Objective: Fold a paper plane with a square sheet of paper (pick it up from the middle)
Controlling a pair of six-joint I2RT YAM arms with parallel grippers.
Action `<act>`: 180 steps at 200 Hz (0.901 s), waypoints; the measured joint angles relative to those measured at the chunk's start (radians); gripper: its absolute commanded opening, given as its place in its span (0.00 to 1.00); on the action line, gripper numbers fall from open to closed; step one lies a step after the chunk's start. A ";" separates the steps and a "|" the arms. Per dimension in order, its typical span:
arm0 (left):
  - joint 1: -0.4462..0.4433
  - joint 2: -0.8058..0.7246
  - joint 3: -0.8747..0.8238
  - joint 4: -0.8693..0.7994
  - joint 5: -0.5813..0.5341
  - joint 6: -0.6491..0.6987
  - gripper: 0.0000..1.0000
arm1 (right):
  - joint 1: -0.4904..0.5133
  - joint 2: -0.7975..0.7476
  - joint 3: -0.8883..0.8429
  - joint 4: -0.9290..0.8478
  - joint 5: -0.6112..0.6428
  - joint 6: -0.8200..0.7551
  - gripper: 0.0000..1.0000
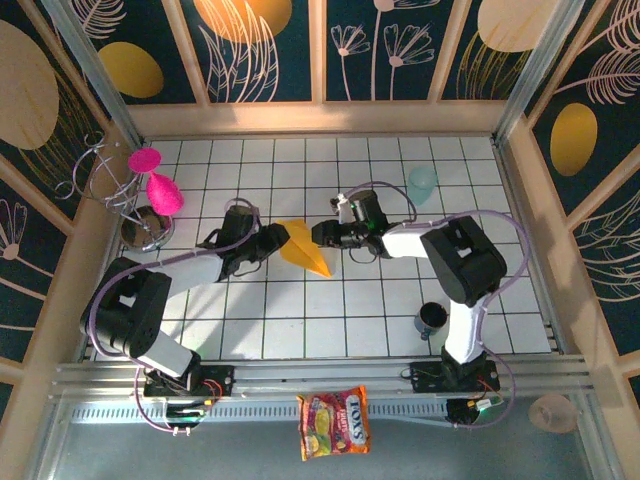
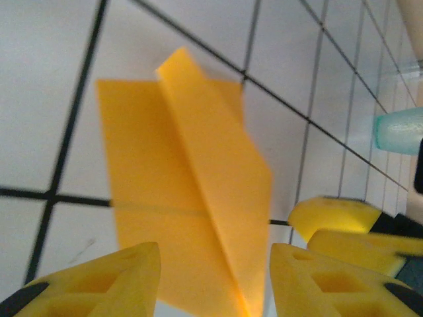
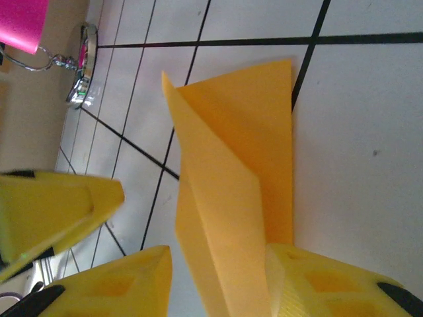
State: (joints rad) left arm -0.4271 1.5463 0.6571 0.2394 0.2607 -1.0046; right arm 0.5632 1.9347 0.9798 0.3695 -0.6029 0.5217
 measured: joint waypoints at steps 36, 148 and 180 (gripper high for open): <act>0.006 -0.003 -0.026 0.045 0.020 -0.046 0.50 | -0.006 0.062 0.044 0.001 -0.055 -0.026 0.31; 0.006 -0.003 -0.026 0.090 0.047 -0.063 0.51 | -0.006 0.094 0.059 0.004 -0.109 -0.045 0.00; 0.006 -0.010 -0.026 0.094 0.050 -0.063 0.51 | -0.006 0.087 0.055 0.031 -0.117 -0.023 0.00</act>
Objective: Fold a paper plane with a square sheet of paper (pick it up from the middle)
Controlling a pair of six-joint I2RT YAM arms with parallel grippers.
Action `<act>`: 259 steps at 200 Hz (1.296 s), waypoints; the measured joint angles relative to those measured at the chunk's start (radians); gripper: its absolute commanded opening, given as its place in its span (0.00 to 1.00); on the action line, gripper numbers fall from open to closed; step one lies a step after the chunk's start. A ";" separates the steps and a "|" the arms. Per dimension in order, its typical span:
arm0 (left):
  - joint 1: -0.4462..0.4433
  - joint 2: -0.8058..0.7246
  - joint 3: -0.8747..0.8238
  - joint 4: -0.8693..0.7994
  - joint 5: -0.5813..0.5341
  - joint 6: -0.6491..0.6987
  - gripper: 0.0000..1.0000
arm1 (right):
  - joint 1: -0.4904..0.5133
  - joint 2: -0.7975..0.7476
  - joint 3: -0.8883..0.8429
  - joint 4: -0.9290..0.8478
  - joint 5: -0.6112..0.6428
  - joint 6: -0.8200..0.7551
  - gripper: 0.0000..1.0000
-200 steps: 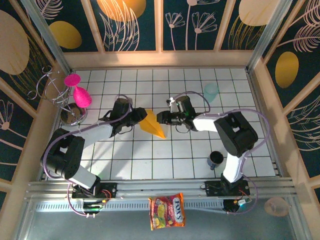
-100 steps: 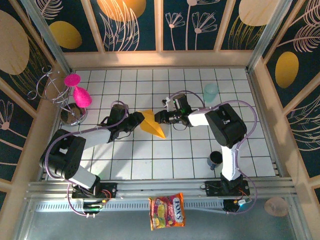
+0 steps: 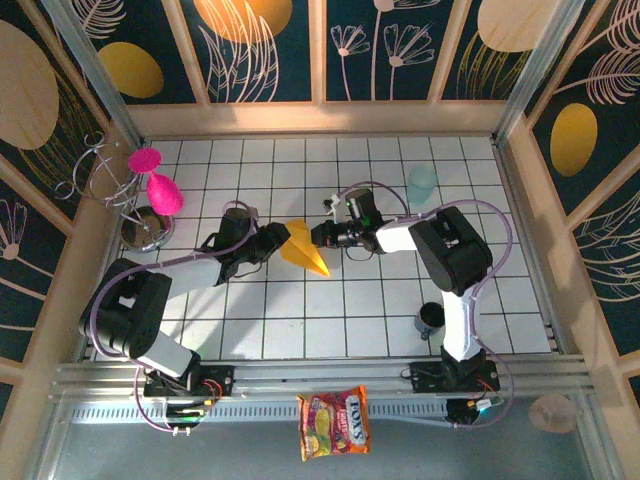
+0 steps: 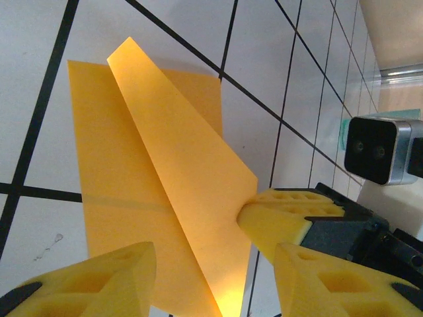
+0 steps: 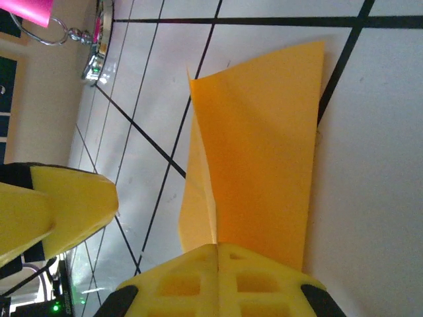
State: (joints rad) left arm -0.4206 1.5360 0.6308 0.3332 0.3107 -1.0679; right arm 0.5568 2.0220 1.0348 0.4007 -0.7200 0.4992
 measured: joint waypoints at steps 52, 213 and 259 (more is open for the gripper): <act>0.000 -0.147 0.005 0.005 0.007 -0.014 0.56 | -0.012 -0.179 -0.083 0.182 -0.029 0.163 0.00; -0.037 -0.052 0.035 0.422 0.185 -0.203 0.37 | -0.052 -0.227 -0.169 0.669 -0.065 0.803 0.00; -0.042 -0.043 0.038 0.502 0.215 -0.210 0.22 | -0.052 -0.222 -0.180 0.689 -0.067 0.836 0.00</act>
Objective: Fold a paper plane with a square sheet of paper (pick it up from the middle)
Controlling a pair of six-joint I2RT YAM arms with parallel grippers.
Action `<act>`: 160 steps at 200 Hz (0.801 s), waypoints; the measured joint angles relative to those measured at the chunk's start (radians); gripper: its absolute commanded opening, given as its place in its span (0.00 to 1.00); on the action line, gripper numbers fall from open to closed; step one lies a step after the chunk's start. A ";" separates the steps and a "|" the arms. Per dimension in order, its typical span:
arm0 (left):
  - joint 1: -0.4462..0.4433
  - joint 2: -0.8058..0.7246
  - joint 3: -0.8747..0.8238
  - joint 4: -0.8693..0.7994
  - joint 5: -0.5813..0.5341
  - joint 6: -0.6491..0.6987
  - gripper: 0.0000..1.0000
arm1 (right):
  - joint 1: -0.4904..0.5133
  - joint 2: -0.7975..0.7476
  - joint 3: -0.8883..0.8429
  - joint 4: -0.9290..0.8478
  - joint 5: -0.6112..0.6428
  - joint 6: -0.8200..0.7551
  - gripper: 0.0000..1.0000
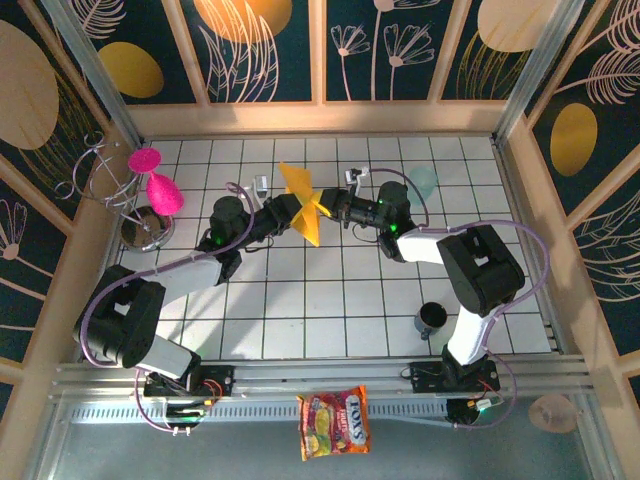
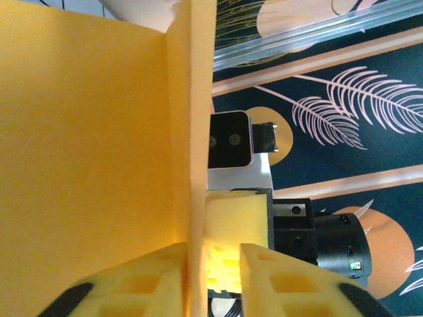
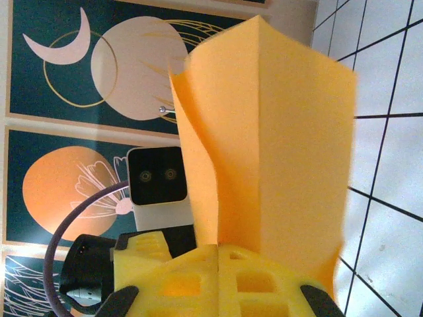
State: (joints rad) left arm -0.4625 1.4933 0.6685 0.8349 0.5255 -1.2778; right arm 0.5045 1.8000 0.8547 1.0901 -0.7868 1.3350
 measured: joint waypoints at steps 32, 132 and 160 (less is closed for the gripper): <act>0.000 0.000 0.000 -0.007 -0.002 0.013 0.13 | -0.003 -0.001 -0.006 -0.008 0.003 -0.006 0.10; -0.003 -0.034 0.122 -0.408 -0.138 0.252 0.10 | -0.101 -0.267 -0.082 -0.452 0.190 -0.340 0.44; -0.021 -0.021 0.298 -0.721 -0.335 0.420 0.10 | -0.113 -0.359 -0.082 -0.623 0.315 -0.472 0.45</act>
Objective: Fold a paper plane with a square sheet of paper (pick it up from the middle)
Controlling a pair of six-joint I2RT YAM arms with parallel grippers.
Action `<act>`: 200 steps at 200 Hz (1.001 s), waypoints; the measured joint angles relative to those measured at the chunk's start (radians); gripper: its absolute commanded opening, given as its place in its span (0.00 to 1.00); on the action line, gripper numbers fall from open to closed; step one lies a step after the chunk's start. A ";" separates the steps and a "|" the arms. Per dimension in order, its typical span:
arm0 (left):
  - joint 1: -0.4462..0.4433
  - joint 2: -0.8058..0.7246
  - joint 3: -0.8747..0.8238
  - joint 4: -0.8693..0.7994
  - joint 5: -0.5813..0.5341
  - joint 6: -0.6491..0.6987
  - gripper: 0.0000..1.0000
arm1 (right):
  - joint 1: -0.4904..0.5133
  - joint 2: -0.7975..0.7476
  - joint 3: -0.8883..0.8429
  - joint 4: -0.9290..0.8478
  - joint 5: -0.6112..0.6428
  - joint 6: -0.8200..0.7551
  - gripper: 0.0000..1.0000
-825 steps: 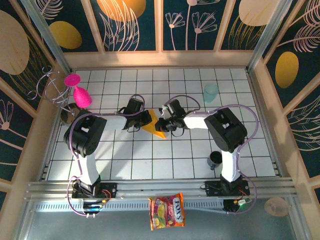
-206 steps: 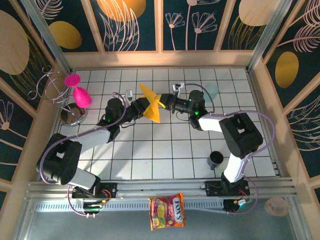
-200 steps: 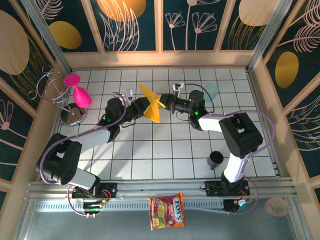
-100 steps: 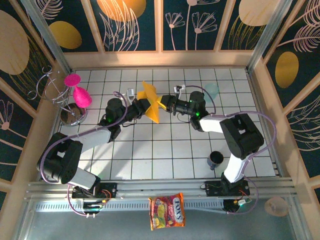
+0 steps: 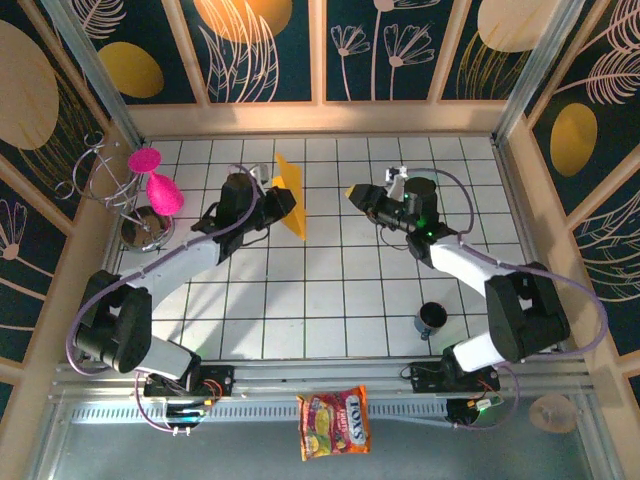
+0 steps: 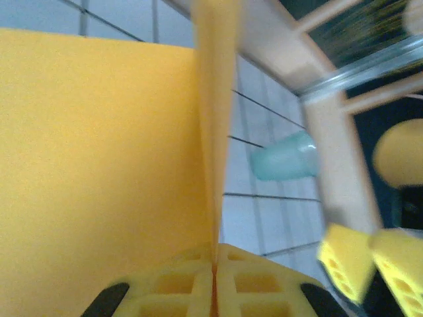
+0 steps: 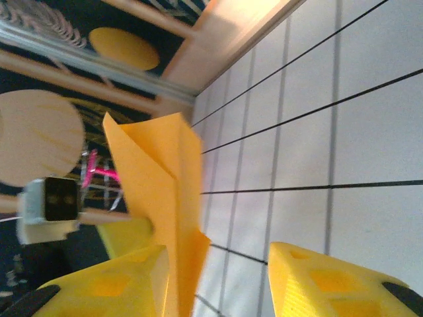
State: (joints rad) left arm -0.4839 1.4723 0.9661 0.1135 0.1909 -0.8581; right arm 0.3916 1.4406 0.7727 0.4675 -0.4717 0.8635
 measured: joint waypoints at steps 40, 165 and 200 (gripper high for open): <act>-0.055 0.117 0.227 -0.331 -0.330 0.154 0.09 | -0.013 -0.073 -0.011 -0.149 0.137 -0.105 0.45; -0.259 0.716 0.569 -0.809 -0.998 0.294 0.05 | -0.060 -0.124 -0.082 -0.286 0.240 -0.159 0.45; -0.285 0.789 0.613 -0.839 -1.019 0.300 0.11 | -0.075 -0.149 -0.102 -0.297 0.245 -0.159 0.45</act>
State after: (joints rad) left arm -0.7689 2.2608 1.5787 -0.7258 -0.8280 -0.5583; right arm 0.3168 1.2915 0.6708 0.1707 -0.2268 0.7044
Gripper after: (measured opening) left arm 0.083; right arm 0.446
